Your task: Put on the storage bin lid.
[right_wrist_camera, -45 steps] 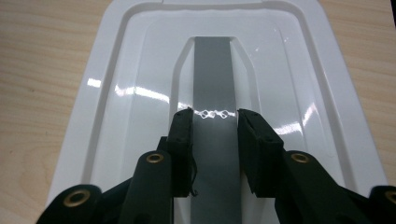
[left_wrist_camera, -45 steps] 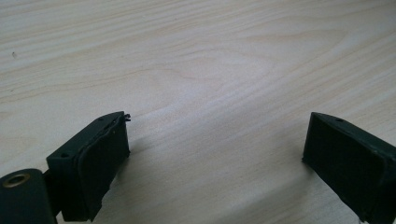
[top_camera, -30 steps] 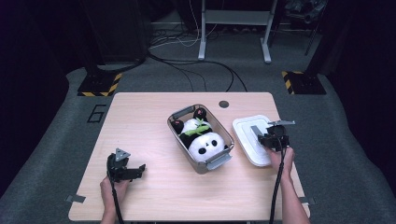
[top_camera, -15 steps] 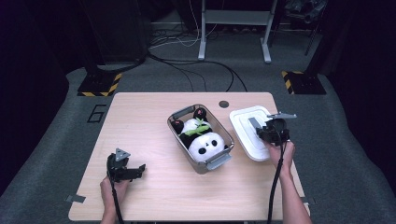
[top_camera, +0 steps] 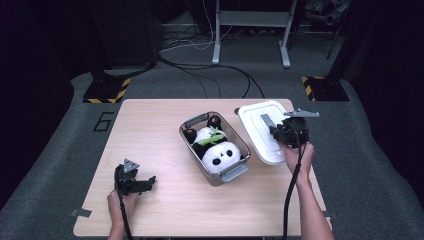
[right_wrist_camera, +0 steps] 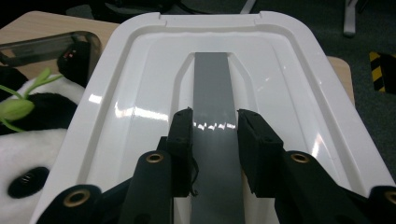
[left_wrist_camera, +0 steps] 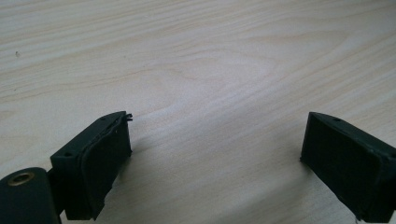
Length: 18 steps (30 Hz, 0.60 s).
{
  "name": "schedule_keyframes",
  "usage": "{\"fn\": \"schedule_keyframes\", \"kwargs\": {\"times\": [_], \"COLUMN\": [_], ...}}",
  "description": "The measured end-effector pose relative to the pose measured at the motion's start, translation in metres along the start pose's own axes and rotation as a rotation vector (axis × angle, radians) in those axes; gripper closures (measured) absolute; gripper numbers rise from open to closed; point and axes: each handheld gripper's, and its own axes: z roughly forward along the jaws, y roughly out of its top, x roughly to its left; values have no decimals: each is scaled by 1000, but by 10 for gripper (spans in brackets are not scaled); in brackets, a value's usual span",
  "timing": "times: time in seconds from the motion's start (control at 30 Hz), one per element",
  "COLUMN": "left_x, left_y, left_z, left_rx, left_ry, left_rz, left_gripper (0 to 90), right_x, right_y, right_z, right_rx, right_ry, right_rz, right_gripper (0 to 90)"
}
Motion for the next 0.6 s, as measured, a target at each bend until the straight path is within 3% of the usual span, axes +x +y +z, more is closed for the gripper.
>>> {"fn": "schedule_keyframes", "kwargs": {"times": [0.3, 0.6], "left_x": [0, 0], "left_y": [0, 0], "left_z": [0, 0], "left_rx": [0, -1], "left_ry": [0, 0], "left_rz": [3, 3], "left_gripper": [79, 80], "right_x": [38, 82], "right_y": [16, 20], "right_z": [-7, 5], "right_rx": [-19, -5], "right_ry": [51, 131], "right_rz": [-46, -99], "right_gripper": [670, 670]}}
